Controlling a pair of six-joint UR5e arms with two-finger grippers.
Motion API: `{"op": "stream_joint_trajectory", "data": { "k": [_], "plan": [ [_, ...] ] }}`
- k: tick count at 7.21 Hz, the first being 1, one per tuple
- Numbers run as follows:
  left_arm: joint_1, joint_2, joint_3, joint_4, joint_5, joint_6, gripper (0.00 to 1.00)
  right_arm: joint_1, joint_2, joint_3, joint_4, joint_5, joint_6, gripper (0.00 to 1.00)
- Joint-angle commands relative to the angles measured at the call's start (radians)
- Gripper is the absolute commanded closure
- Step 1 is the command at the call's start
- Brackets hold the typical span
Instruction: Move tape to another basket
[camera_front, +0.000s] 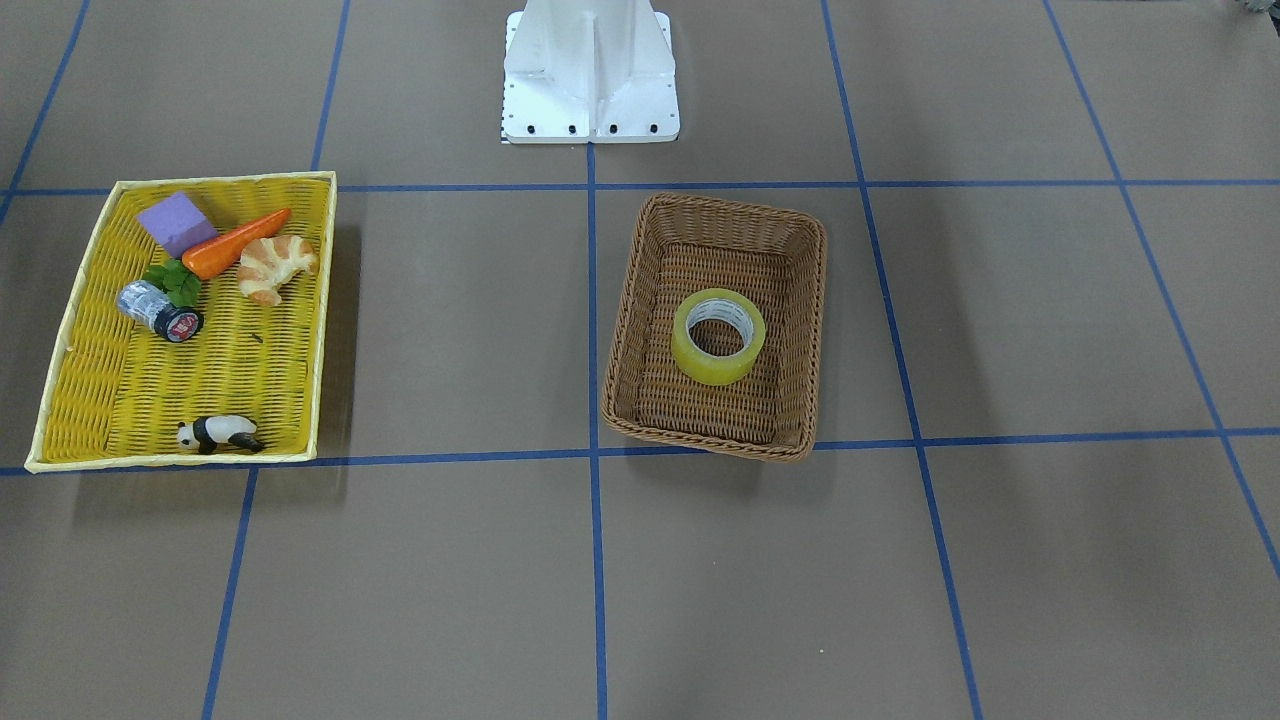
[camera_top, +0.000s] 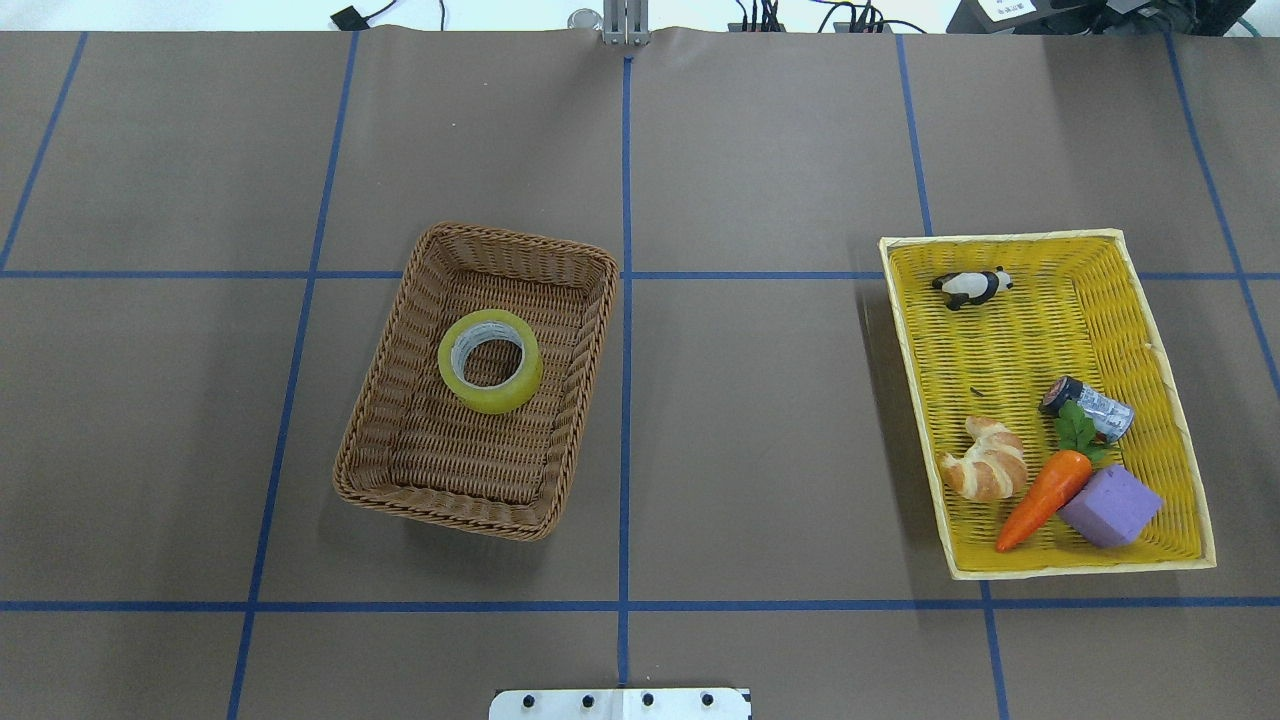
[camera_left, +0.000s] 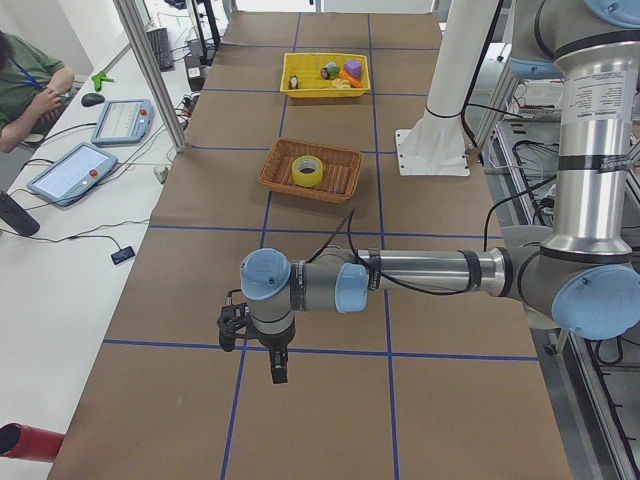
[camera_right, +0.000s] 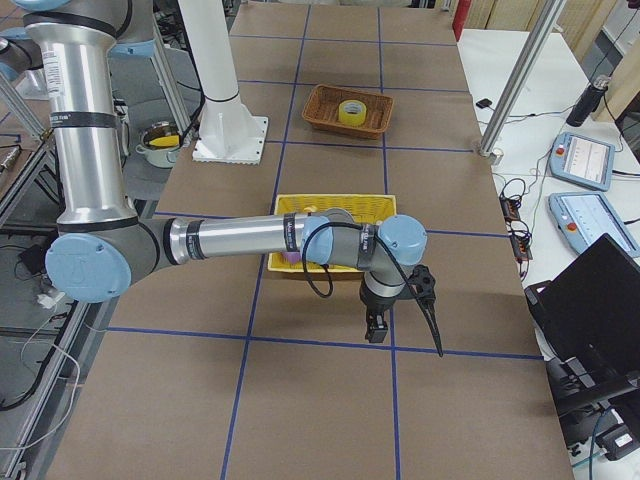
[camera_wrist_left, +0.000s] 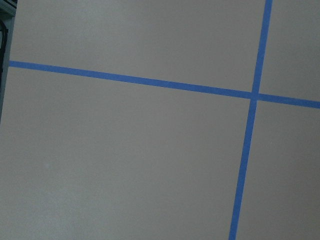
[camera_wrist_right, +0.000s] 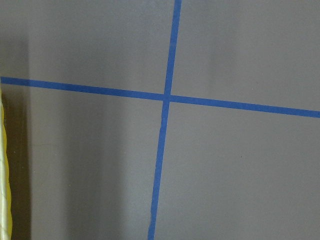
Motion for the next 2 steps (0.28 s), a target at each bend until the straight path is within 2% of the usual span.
{"op": "stream_joint_trajectory", "data": {
  "k": [1,2],
  "plan": [
    [0.000,-0.001,-0.003,0.000,0.000,0.000,0.02,0.000,0.002,0.001,0.001,0.000,0.000,0.00],
    [0.000,-0.001,-0.003,0.002,0.000,0.000,0.02,0.000,0.002,-0.001,0.002,0.000,0.000,0.00]
  ]
}}
